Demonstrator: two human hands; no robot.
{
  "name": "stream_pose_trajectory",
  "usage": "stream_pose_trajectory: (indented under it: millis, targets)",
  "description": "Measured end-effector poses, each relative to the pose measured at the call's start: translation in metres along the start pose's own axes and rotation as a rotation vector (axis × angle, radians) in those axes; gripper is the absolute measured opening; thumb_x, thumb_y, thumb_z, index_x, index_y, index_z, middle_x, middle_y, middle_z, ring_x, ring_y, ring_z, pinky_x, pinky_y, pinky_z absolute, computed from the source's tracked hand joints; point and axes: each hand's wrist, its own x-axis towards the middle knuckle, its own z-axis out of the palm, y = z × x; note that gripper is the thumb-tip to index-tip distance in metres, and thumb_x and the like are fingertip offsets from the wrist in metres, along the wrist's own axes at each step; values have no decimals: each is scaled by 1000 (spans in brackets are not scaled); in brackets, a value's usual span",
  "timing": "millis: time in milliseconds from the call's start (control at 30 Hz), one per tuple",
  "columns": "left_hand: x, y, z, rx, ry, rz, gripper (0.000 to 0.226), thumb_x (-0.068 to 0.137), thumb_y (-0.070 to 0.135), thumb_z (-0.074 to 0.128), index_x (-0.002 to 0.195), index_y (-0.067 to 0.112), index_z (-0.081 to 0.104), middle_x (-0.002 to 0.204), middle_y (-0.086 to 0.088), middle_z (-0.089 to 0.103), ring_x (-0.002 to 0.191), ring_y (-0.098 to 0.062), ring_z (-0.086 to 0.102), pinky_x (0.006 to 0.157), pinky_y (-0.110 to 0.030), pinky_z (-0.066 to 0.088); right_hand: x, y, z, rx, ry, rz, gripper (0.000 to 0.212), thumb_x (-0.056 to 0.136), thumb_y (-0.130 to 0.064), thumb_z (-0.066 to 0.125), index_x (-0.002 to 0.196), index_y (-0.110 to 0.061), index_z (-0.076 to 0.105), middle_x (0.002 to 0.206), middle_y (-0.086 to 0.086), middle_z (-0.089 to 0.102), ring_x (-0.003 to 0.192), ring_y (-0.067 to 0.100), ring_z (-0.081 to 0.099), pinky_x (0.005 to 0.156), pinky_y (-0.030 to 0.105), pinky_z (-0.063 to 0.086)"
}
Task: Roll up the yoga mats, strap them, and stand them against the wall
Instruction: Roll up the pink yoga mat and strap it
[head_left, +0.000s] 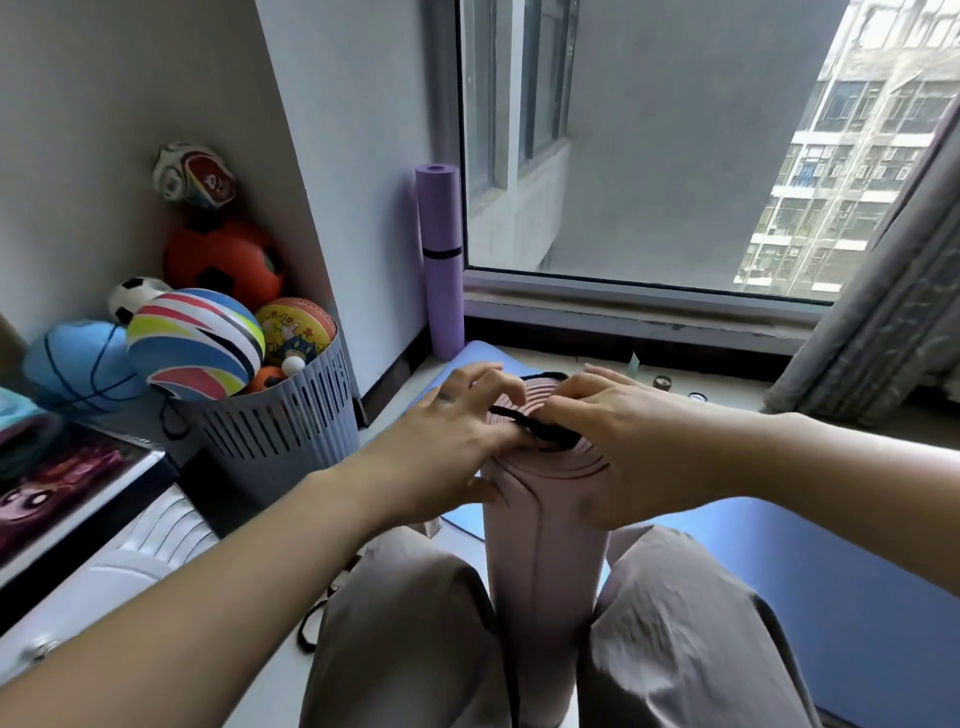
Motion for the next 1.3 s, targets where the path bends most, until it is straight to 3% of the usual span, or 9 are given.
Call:
stream_pose_trajectory:
  millis: [67, 133, 267, 567, 767, 967, 1100, 1233, 1300]
  targets:
    - [1, 1, -9, -43, -115, -81, 59, 73, 24, 80, 127, 27, 57, 142, 0, 33, 131, -21, 28, 103, -33, 35, 0, 0, 0, -39, -77, 22, 66, 75, -33, 69, 133, -25, 38, 120, -10, 44, 113, 3, 27, 110, 28, 23]
    - [3, 3, -13, -11, -223, -101, 56, 84, 25, 71, 135, 31, 49, 148, 9, 24, 134, -14, 26, 102, -26, 29, 3, -2, 4, -59, -82, 40, 51, 73, -35, 70, 117, -26, 46, 111, -6, 53, 104, 11, 41, 101, 34, 34]
    - [2, 8, -18, 90, -241, -63, 54, 88, 16, 62, 137, 32, 44, 149, 11, 23, 134, -14, 28, 100, -27, 28, 8, -14, 15, -50, 12, 98, 46, 66, -50, 73, 101, -29, 52, 93, -8, 62, 79, 14, 47, 87, 31, 35]
    - [-5, 17, -22, 46, -174, -53, 55, 87, 8, 61, 137, 29, 49, 149, 4, 32, 131, -23, 37, 97, -34, 34, -1, -17, 16, 54, 69, 37, 46, 71, -53, 70, 108, -31, 54, 99, -11, 61, 88, 13, 50, 84, 29, 33]
    - [-18, 2, -21, -13, -75, 8, 46, 87, 28, 64, 129, 40, 51, 129, 5, 51, 97, -18, 57, 87, -35, 46, -14, 3, 1, 228, 142, 28, 47, 78, -68, 50, 81, -21, 56, 79, -6, 56, 77, 13, 50, 70, 35, 45]
    - [-23, 6, -31, -233, 201, 25, 22, 90, 34, 52, 111, 29, 50, 82, 21, 49, 67, 14, 45, 66, -2, 33, -18, 16, 3, 71, 319, -94, 35, 89, -48, 48, 89, -18, 67, 80, -10, 52, 73, 12, 50, 66, 25, 43]
    - [-9, 10, -36, -552, 328, -145, 14, 91, 28, 59, 88, 15, 63, 61, 15, 53, 54, -2, 49, 56, -12, 37, -8, 14, 0, 424, 442, 35, 12, 86, -27, 70, 79, -17, 67, 69, -11, 60, 64, 2, 53, 62, 9, 38]
    - [9, 11, -41, -1120, 299, -414, 26, 93, 33, 53, 80, 11, 58, 54, 9, 46, 50, -8, 43, 67, -24, 53, 0, 10, -8, 1045, 485, 201, 14, 79, -29, 71, 67, -23, 67, 57, -1, 59, 57, 9, 54, 76, 28, 51]
    - [15, 14, -42, -1489, 338, -518, 26, 86, 32, 47, 74, 10, 52, 52, 7, 39, 43, -7, 36, 59, -22, 52, 3, 7, -10, 1314, 467, 230, 21, 77, -32, 74, 59, -24, 65, 48, -3, 44, 47, 9, 42, 78, 30, 54]
